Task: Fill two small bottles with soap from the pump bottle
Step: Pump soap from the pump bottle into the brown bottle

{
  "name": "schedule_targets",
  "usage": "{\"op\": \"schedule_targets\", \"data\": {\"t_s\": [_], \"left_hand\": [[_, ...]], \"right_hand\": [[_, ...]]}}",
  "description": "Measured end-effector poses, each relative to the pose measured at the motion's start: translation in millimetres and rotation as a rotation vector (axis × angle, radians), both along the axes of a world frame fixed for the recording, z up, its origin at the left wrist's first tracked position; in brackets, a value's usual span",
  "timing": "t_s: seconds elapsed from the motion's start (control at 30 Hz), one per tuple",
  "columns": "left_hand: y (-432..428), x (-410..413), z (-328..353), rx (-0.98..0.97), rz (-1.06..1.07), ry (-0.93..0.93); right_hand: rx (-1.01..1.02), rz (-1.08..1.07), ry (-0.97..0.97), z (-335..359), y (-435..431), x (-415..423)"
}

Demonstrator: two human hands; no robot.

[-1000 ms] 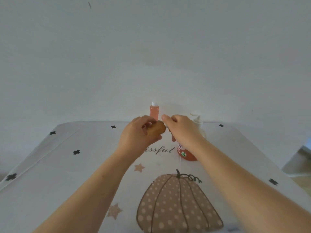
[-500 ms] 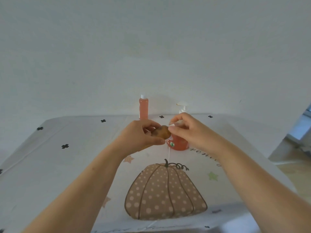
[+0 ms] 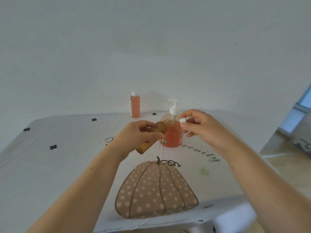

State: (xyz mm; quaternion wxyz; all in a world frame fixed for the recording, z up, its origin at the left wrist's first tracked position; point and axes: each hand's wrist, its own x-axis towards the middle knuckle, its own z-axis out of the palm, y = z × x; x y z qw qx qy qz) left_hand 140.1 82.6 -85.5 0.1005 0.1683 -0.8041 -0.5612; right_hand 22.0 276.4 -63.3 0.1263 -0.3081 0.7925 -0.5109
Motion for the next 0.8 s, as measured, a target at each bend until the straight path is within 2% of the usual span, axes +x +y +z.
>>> {"op": "schedule_targets", "data": {"t_s": [0.07,0.17,0.23,0.4,0.63,0.7,0.8], "left_hand": [[-1,-1,-3,0.023,0.032,0.028],[0,0,-5,0.052,0.063,0.077],[0,0,-7,0.063,0.064,0.1],[1,1,-10,0.078,0.064,0.128],[2,-3,-9,0.128,0.077,0.187],[0,-7,-9,0.122,0.099,0.189],[2,-11,-7,0.126,0.104,0.191]], "right_hand": [[0.1,-0.113,0.06,-11,3,-7],[0.436,-0.202,0.219,-34,8,-18],[0.597,-0.219,0.248,-47,12,-22],[0.784,-0.243,0.37,-58,20,-22],[0.855,-0.19,0.337,-46,18,-19],[0.781,-0.212,0.377,-35,13,-19],[0.518,-0.263,0.446,-10,0,-19]]}}
